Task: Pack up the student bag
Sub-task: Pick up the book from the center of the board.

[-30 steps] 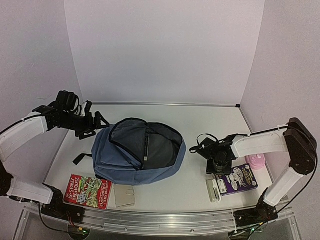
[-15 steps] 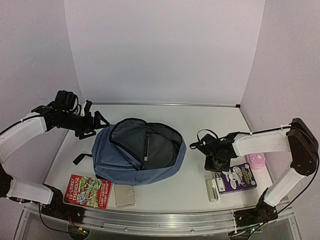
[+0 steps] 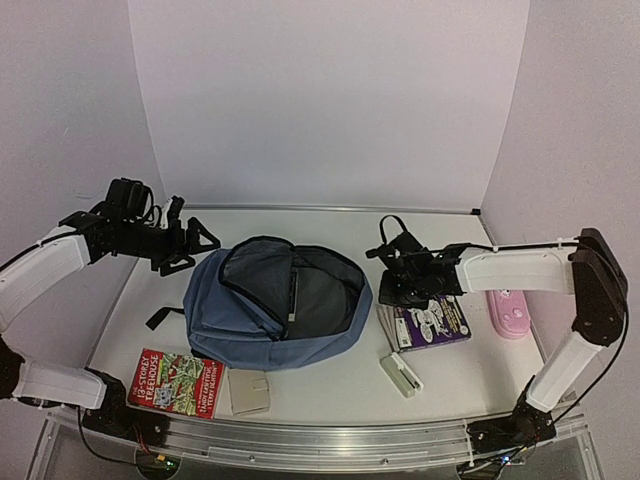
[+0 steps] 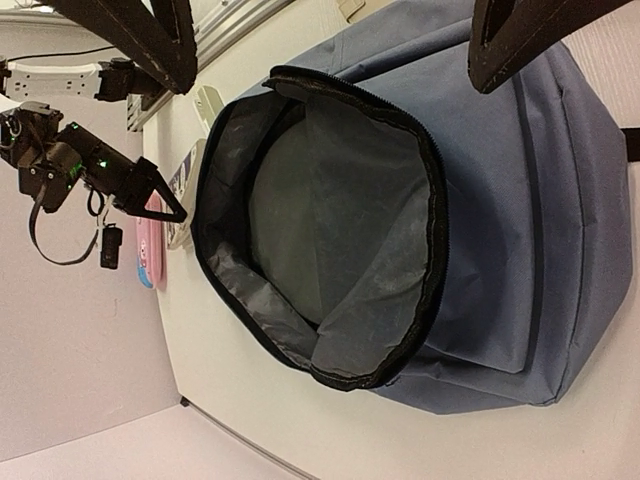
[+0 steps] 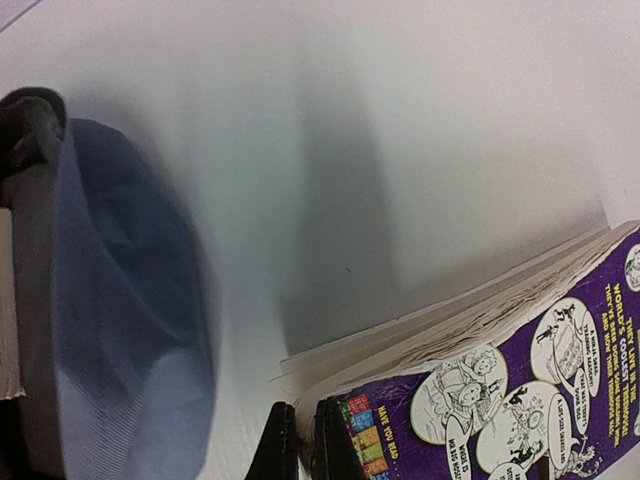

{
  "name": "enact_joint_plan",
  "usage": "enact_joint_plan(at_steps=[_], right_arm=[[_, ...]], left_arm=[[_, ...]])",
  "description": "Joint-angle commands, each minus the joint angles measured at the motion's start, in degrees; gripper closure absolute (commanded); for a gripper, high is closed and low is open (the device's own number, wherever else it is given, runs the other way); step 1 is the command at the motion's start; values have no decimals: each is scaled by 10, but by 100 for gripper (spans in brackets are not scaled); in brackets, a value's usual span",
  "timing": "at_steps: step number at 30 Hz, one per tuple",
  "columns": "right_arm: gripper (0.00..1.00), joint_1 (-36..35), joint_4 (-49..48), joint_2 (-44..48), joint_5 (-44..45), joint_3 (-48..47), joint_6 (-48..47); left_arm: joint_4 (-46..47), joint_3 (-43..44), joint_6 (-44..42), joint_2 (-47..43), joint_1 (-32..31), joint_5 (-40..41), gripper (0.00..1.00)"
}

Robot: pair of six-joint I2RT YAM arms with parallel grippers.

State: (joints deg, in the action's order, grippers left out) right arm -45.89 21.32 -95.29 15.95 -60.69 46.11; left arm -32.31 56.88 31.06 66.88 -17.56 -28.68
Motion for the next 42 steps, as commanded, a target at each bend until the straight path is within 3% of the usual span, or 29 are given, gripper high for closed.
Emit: enact_joint_plan(at_steps=[1,9,14,21,27,35,42], right_arm=[[100,1,-42,-12,-7,-37,-33],[100,-1,-46,107,30,3,-36],[100,-1,-40,205,66,30,-10],[100,-2,-39,278,66,27,14],[100,-2,-51,287,49,23,33],[100,-1,-94,265,-15,39,44],[100,-1,-158,247,-68,66,72]], left_arm=[[24,-3,4,-22,2,-24,6],[125,-8,51,-6,-37,-58,7],[202,24,85,61,-137,-19,8],[358,75,129,180,-251,-40,9],[448,108,149,276,-312,-65,8],[603,119,232,358,-333,-102,7],[593,131,238,398,-340,-108,6]])
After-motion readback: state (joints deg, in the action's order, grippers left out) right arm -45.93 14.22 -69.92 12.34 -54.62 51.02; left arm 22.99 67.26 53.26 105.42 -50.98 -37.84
